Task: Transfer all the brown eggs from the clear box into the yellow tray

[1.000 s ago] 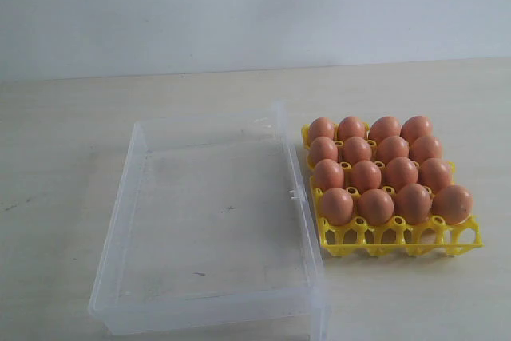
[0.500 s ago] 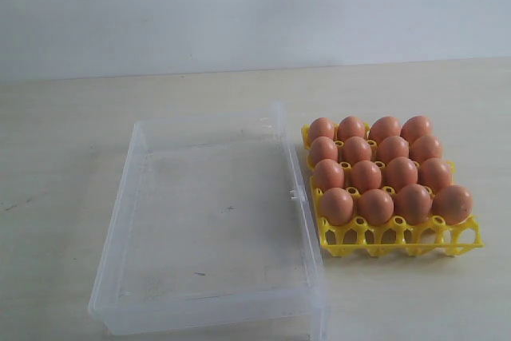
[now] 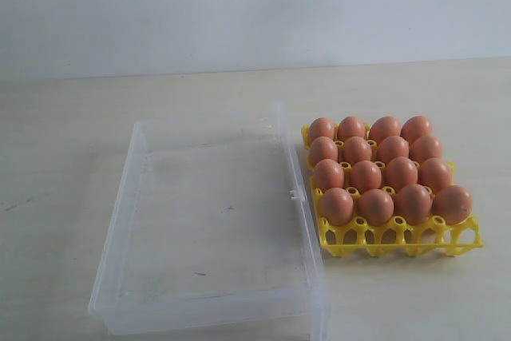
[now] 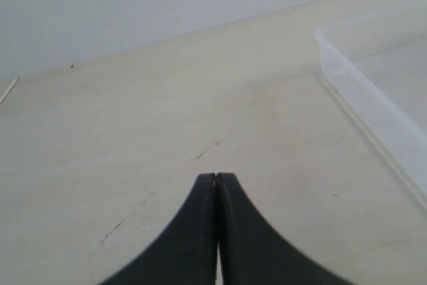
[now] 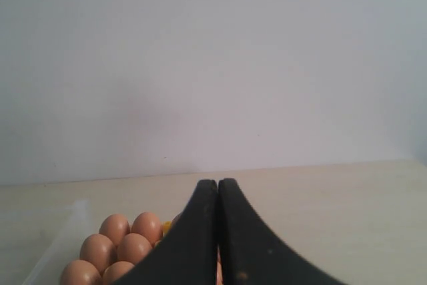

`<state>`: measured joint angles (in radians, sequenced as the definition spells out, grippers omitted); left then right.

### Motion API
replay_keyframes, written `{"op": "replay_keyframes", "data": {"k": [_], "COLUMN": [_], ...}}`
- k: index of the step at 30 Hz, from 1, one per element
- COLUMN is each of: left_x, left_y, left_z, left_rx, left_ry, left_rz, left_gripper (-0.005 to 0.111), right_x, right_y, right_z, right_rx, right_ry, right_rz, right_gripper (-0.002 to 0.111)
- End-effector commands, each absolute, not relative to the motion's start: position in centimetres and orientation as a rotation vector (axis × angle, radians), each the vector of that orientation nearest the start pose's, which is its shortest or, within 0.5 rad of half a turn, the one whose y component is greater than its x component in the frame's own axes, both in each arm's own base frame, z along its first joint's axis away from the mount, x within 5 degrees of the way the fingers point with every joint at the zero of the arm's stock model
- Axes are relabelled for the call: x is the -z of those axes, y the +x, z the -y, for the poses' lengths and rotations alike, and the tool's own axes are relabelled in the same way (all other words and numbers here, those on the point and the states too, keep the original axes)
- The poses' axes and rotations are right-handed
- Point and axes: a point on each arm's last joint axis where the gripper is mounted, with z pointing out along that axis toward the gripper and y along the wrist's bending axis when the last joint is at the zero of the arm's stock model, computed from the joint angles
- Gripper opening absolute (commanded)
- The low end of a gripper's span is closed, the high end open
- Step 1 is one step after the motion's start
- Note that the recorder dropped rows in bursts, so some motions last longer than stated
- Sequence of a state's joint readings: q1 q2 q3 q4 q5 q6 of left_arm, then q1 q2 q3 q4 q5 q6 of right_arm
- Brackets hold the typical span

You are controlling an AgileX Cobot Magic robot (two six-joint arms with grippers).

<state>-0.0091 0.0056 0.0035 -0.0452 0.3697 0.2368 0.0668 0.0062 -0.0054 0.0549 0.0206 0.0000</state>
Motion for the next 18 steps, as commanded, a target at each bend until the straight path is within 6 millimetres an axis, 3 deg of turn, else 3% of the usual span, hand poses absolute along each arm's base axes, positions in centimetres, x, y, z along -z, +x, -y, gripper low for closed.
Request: {"op": "replay_keyframes", "data": {"k": [1,18], "left_x": [-18.05,-18.05], "left_y": [5.3,5.3], "left_z": [0.22,0.22], "left_rx": [-0.108,-0.108], "left_ry": [0.198,0.198], "left_rz": [-1.837,-1.837], "left_gripper": [0.0,0.0], "right_x": [-21.12,-20.64], "right_y": [5.62,5.64], "right_z": [-0.36,-0.37], "right_rx": [-0.069,-0.052], "right_ry": [-0.03,-0.048], "right_rz": [-1.505,-1.558], "right_gripper": [0.0,0.0]}}
